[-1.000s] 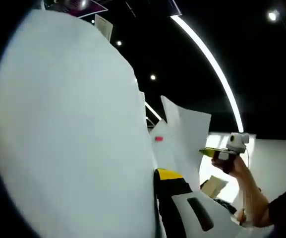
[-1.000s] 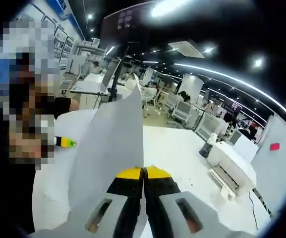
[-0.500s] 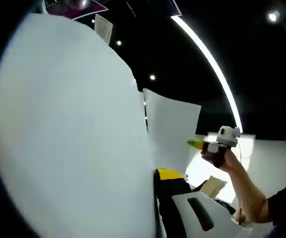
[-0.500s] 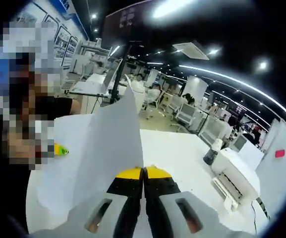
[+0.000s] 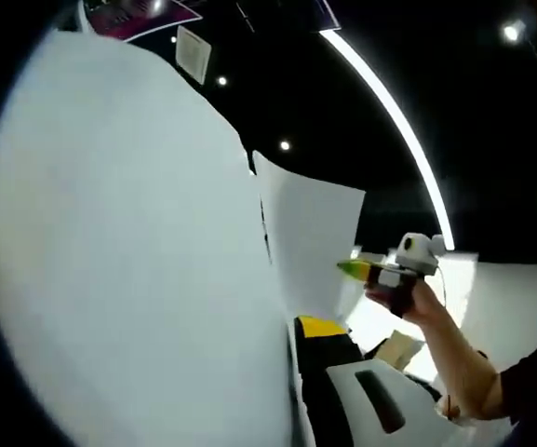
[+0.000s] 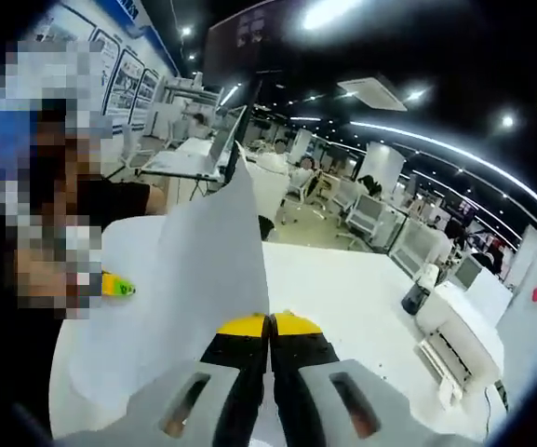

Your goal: Organize the stack of printing papers by aligning and flattening the scattered papers on the table

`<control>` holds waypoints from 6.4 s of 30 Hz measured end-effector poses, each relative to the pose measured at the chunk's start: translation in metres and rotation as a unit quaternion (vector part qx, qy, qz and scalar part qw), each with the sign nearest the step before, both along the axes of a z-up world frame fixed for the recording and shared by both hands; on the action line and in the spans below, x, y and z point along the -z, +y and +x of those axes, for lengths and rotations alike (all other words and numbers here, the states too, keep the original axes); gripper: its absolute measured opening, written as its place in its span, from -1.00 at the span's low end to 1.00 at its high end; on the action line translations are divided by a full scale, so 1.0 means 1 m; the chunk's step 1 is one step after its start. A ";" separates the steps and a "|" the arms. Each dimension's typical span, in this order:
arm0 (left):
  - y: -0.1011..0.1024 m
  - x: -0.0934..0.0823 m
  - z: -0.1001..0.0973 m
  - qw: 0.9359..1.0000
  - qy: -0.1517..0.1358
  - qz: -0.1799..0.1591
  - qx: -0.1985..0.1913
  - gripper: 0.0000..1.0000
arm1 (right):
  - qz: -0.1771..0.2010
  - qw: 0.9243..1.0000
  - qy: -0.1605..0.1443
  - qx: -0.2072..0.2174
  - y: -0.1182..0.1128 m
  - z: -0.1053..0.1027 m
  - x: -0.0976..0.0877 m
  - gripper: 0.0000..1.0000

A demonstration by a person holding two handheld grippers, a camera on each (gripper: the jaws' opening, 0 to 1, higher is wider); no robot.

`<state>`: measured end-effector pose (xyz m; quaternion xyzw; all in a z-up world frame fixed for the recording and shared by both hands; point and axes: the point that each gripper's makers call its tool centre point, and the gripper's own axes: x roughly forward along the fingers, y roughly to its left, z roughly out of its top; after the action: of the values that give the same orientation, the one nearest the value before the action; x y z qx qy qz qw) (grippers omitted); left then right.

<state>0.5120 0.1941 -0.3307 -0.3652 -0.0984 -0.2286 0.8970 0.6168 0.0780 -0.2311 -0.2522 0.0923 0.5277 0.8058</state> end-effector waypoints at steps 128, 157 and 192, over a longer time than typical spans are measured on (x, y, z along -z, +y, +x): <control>0.001 -0.006 -0.004 1.000 -0.019 -0.003 0.002 -0.52 | -0.085 0.980 0.102 -0.147 0.078 -0.064 0.063 -1.00; 0.004 -0.005 -0.005 1.000 -0.021 0.016 -0.016 -0.89 | -0.047 0.989 0.077 -0.117 0.077 -0.057 0.055 -0.60; 0.008 -0.002 -0.003 1.000 -0.017 0.010 -0.023 -0.87 | 0.096 0.988 0.120 0.028 0.017 -0.022 0.043 0.80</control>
<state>0.5090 0.2023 -0.3286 -0.3497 -0.1197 -0.2154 0.9039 0.5950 0.0952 -0.2736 -0.1056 0.1440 0.5376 0.8241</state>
